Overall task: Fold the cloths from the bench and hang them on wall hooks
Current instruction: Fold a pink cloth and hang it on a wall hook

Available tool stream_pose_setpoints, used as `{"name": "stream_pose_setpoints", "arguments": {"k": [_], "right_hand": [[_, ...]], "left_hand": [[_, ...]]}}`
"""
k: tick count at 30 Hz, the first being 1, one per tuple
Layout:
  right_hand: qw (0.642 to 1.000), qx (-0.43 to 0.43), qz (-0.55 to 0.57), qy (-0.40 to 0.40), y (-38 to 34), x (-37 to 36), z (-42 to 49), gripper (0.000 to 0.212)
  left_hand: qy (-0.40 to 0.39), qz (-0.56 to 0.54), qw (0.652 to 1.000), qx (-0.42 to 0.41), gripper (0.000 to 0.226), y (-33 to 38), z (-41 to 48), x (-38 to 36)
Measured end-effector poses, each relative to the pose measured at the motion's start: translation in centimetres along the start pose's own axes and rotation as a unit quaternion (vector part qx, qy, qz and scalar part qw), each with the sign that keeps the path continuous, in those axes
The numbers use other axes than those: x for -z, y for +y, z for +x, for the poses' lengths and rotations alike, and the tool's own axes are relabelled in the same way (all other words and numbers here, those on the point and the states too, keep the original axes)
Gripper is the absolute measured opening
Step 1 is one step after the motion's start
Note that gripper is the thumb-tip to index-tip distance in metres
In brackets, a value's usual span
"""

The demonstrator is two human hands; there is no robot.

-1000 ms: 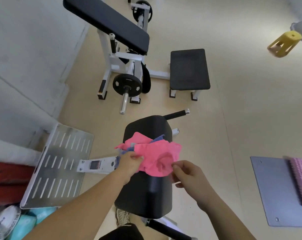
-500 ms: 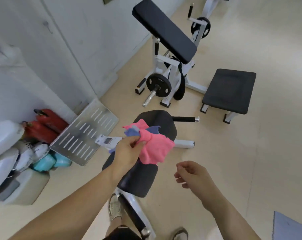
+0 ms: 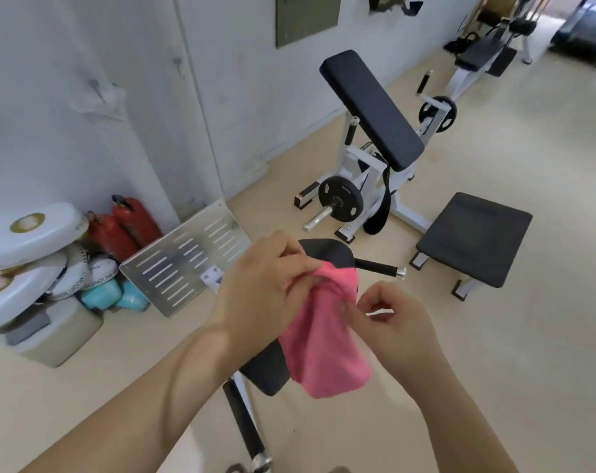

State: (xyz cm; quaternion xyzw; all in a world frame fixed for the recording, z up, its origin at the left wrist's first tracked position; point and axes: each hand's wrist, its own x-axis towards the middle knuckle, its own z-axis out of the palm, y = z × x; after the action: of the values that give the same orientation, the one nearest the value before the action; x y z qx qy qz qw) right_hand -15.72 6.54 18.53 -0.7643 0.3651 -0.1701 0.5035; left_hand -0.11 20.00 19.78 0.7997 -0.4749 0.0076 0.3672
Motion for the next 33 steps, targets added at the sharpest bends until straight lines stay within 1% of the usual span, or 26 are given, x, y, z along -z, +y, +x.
{"name": "stream_pose_setpoints", "arguments": {"k": [1,2,3,4,6,7,8,9,10,12,13,14,16,18,19,20,21,23,25,27,28,30,31,33], "right_hand": [[1.000,0.012,-0.015,0.016,0.0,0.3,0.0,0.024],[0.999,0.019,-0.023,0.016,0.1,0.6,0.0,0.024],[1.000,0.018,-0.014,-0.001,0.3,1.0,-0.1,0.023],[0.999,0.016,0.000,-0.030,0.4,1.4,0.0,0.028],[0.993,0.057,0.013,-0.103,0.3,2.7,0.8,0.056],[0.986,0.082,0.019,-0.144,0.2,3.6,1.4,0.067],[0.977,0.099,0.026,-0.186,0.3,4.5,2.1,0.069],[0.969,0.105,0.032,-0.223,0.5,5.5,2.9,0.064],[0.963,0.100,0.029,-0.249,0.9,6.7,3.7,0.052],[0.957,0.084,-0.005,-0.278,1.4,9.1,5.0,0.019],[0.956,0.074,0.001,-0.283,1.9,10.4,5.5,0.006],[0.959,0.064,0.023,-0.277,2.4,11.7,5.9,0.005],[0.962,0.042,0.093,-0.254,3.0,14.0,6.8,0.017],[0.960,0.046,0.125,-0.248,3.1,15.9,7.6,0.019],[0.959,0.050,0.128,-0.247,3.3,16.6,8.0,0.015],[0.961,0.054,0.127,-0.240,3.7,17.2,8.5,0.009],[0.963,0.055,0.125,-0.232,4.1,17.8,9.0,0.006],[0.964,0.045,0.116,-0.236,4.5,19.2,10.2,0.017],[0.950,0.035,0.111,-0.290,4.1,20.6,11.5,0.020],[0.927,0.039,0.116,-0.355,2.9,21.1,12.7,0.027],[0.923,0.043,0.113,-0.364,2.3,21.0,13.2,0.030],[0.936,0.077,0.078,-0.335,1.2,20.2,14.2,0.031],[0.944,0.102,0.060,-0.308,0.6,19.7,14.7,0.029],[0.955,0.136,0.064,-0.258,-0.3,18.8,15.9,0.024]], "left_hand": [[-0.002,-0.019,1.000,0.014,0.014,0.4,0.1,0.1],[-0.014,-0.046,0.998,0.030,0.013,0.9,0.1,0.1],[-0.034,-0.071,0.996,0.046,0.013,1.5,0.1,-0.1],[-0.056,-0.094,0.993,0.053,0.013,2.2,0.2,-0.4],[-0.115,-0.141,0.982,0.053,0.015,3.6,0.7,-1.2],[-0.145,-0.164,0.974,0.058,0.016,4.4,1.1,-1.6],[-0.168,-0.184,0.966,0.067,0.016,5.3,1.5,-2.0],[-0.177,-0.194,0.962,0.081,0.014,6.1,2.0,-2.6],[-0.165,-0.194,0.962,0.098,0.011,7.0,2.5,-3.1],[-0.117,-0.180,0.968,0.131,0.003,8.6,3.5,-4.5],[-0.115,-0.180,0.965,0.151,0.010,9.3,4.0,-5.1],[-0.139,-0.185,0.957,0.174,0.019,9.9,4.5,-5.6],[-0.215,-0.192,0.932,0.222,0.032,10.8,5.1,-6.7],[-0.268,-0.176,0.915,0.246,0.034,11.7,5.2,-8.3],[-0.269,-0.171,0.914,0.250,0.035,12.2,5.2,-9.2],[-0.249,-0.181,0.917,0.253,0.038,12.7,5.3,-9.9],[-0.214,-0.209,0.918,0.261,0.042,13.2,5.5,-10.4],[-0.130,-0.279,0.909,0.280,0.042,13.9,6.2,-10.8],[-0.080,-0.313,0.910,0.261,0.029,14.9,7.3,-10.7],[-0.060,-0.311,0.922,0.224,0.015,16.0,8.5,-10.9],[-0.049,-0.305,0.927,0.212,0.010,16.4,9.2,-11.0],[-0.030,-0.292,0.935,0.197,0.009,16.4,10.2,-11.2],[-0.026,-0.286,0.937,0.199,0.013,16.0,10.6,-11.2],[-0.028,-0.289,0.931,0.221,0.026,14.7,10.7,-11.2]]}}
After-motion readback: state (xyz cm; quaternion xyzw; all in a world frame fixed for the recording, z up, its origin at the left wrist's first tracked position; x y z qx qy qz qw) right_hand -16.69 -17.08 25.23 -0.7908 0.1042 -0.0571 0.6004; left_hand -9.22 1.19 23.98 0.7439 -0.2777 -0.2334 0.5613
